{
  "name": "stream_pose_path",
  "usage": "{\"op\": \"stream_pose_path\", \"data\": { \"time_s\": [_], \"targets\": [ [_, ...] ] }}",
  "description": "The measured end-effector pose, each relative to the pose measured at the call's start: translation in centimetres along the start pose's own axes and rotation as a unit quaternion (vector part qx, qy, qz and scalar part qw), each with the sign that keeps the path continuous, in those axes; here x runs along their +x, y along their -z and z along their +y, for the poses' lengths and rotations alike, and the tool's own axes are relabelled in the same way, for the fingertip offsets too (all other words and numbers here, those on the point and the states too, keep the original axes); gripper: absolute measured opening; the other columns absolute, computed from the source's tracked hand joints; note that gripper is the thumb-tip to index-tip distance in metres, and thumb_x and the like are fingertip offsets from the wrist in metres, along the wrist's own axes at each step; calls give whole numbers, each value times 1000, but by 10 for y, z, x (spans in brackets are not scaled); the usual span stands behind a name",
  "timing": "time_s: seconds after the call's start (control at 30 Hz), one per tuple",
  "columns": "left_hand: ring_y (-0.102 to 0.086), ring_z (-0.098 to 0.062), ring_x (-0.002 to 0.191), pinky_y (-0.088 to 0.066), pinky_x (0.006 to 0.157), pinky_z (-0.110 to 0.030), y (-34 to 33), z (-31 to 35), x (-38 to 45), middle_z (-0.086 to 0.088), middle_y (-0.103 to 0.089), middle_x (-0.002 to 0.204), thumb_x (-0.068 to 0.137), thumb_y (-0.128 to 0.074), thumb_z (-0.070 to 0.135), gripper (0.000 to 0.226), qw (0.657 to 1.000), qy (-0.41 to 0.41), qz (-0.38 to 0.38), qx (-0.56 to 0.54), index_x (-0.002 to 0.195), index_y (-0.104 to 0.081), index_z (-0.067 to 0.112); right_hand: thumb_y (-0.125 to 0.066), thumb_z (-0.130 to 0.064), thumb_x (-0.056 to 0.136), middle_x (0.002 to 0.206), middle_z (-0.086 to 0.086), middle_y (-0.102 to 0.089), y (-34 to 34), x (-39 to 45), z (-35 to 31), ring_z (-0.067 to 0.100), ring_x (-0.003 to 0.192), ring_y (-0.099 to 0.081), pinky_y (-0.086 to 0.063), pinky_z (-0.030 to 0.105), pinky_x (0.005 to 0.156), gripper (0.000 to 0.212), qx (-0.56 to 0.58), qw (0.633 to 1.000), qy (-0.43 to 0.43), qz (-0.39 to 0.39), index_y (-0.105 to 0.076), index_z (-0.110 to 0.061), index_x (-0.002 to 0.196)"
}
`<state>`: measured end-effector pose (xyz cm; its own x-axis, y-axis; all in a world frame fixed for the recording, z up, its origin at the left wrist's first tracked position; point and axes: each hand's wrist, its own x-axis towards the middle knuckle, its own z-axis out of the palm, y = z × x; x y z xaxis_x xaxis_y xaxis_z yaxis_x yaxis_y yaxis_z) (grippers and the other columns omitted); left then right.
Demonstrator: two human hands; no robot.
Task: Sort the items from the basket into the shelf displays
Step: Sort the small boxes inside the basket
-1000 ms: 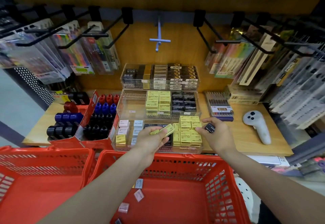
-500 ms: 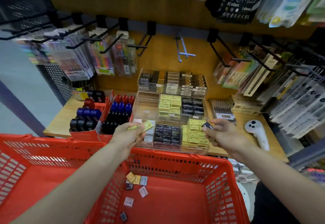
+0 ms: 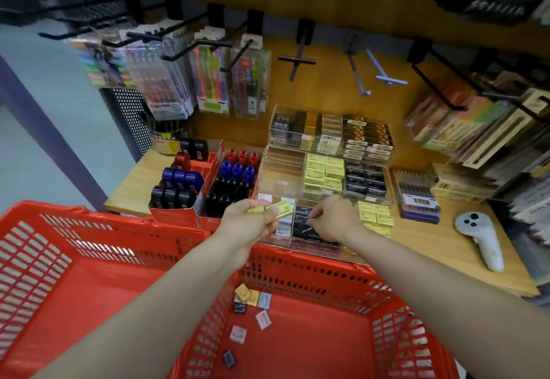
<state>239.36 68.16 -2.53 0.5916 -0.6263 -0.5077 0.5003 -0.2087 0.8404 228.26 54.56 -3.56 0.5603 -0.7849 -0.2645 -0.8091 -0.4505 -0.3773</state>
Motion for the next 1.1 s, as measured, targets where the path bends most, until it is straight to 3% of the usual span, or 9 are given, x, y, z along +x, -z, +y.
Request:
{"op": "stream_pose_path", "data": {
  "time_s": [0.17, 0.33, 0.43, 0.63, 0.8, 0.9, 0.97, 1.1],
  "targets": [
    [-67, -16, 76, -57, 59, -16, 0, -4, 4, -15, -66, 106, 90, -68, 0, 17, 1000, 7, 6, 21, 106, -65, 1, -74, -23, 87, 91, 8, -73, -19, 13, -2, 20, 78, -69, -55, 28, 66, 14, 7, 999, -45, -17, -73, -9, 89],
    [-67, -17, 81, -55, 56, -14, -1, -8, 5, -11, -65, 102, 89, -68, -1, 11, 999, 11, 6, 30, 98, -65, 5, -75, -30, 86, 103, 10, -72, -22, 11, 5, 27, 95, -69, -59, 38, 81, 27, -45, 998, -38, -13, -70, -10, 103],
    [-67, -17, 82, -54, 56, -14, -4, -9, 4, -11, -65, 103, 89, -68, -1, 12, 999, 15, 6, 33, 99, -65, 5, -74, -31, 86, 104, 8, -72, -24, 7, 8, 25, 99, -67, -58, 36, 80, 25, -83, 996, -26, 4, -71, -14, 105],
    [-67, -17, 80, -53, 56, -14, -9, -11, 3, -13, -66, 105, 88, -69, -1, 11, 999, 18, 5, 32, 96, -66, 7, -67, -18, 90, 110, 5, -70, -24, 7, 5, 25, 101, -66, -58, 34, 80, 21, -113, 993, -28, -3, -68, -17, 111],
    [-68, -15, 78, -54, 57, -14, -12, -12, 3, -13, -66, 107, 88, -70, 0, 13, 999, 17, 9, 31, 98, -67, 7, -72, -33, 88, 112, 6, -68, -26, 8, 1, 25, 104, -65, -57, 34, 83, 32, -114, 993, -18, -14, -66, -17, 115],
    [-68, -15, 76, -55, 60, -16, -12, -11, 4, -14, -66, 106, 88, -70, 1, 12, 999, 9, 1, 46, 97, -67, 8, -68, -32, 90, 115, 8, -66, -22, 6, 0, 27, 104, -64, -56, 36, 86, 32, -111, 993, 24, -28, -63, -16, 117],
    [-70, -15, 73, -56, 61, -17, -13, -10, 6, -13, -66, 104, 89, -70, 1, 11, 998, 2, -7, 59, 97, -66, 8, -65, -27, 93, 110, 5, -68, -5, 3, 5, 23, 95, -66, -55, 33, 83, 30, -70, 994, 84, -20, -62, -18, 121],
    [-71, -13, 71, -57, 65, -19, -16, -8, 4, -15, -68, 106, 88, -71, 6, 13, 994, -13, -58, 90, 100, -68, 9, -77, -39, 82, 96, -19, -66, 38, -25, 28, 2, 67, -61, -50, 16, 66, 54, 67, 971, 228, -32, -56, -36, 131]
  ]
}}
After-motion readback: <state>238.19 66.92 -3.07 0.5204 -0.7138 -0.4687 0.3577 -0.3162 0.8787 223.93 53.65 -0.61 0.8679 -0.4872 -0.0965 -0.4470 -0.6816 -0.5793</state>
